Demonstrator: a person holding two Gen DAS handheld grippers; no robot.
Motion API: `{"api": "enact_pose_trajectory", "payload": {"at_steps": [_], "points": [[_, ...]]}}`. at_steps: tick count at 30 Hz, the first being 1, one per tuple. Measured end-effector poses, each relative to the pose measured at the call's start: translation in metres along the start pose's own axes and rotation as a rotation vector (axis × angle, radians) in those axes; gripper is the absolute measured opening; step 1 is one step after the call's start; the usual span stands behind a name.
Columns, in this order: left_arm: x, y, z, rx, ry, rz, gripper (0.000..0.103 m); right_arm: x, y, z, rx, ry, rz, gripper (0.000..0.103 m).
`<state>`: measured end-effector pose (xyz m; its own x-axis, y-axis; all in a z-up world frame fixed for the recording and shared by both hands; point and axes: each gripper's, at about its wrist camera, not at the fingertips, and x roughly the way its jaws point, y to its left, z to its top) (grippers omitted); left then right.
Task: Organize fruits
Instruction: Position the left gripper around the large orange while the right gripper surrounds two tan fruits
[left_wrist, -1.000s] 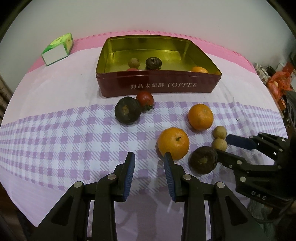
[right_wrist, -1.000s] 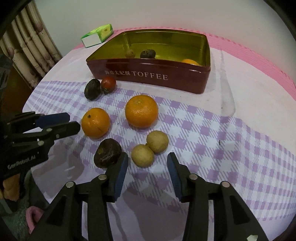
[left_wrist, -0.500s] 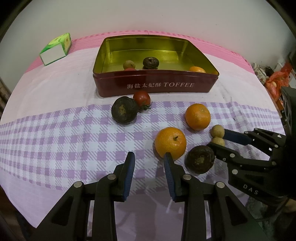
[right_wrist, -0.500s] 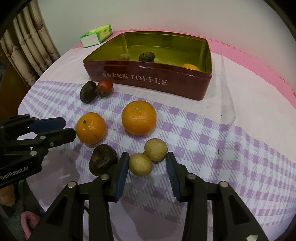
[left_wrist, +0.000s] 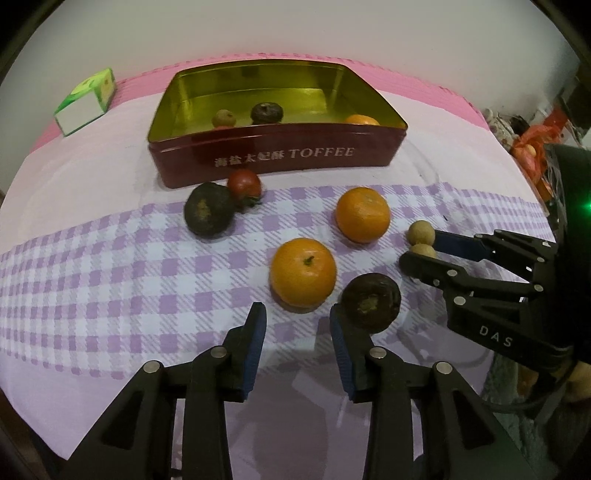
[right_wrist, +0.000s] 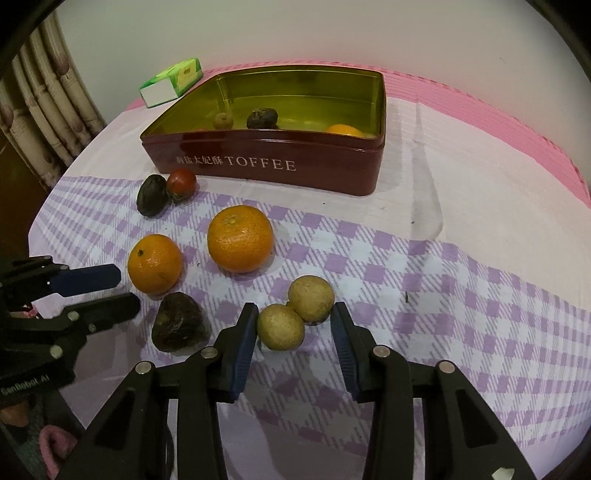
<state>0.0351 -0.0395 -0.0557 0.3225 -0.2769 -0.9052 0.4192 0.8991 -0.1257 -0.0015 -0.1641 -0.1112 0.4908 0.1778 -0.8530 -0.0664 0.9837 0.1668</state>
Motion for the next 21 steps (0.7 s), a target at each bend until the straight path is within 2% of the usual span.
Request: {"api": "enact_pose_trajectory", "payload": {"at_steps": [21], "points": [[0.027,-0.005,0.026,-0.009,0.005,0.022,0.041,-0.002,-0.006,0.000,0.016,-0.007,0.002,0.038]]}}
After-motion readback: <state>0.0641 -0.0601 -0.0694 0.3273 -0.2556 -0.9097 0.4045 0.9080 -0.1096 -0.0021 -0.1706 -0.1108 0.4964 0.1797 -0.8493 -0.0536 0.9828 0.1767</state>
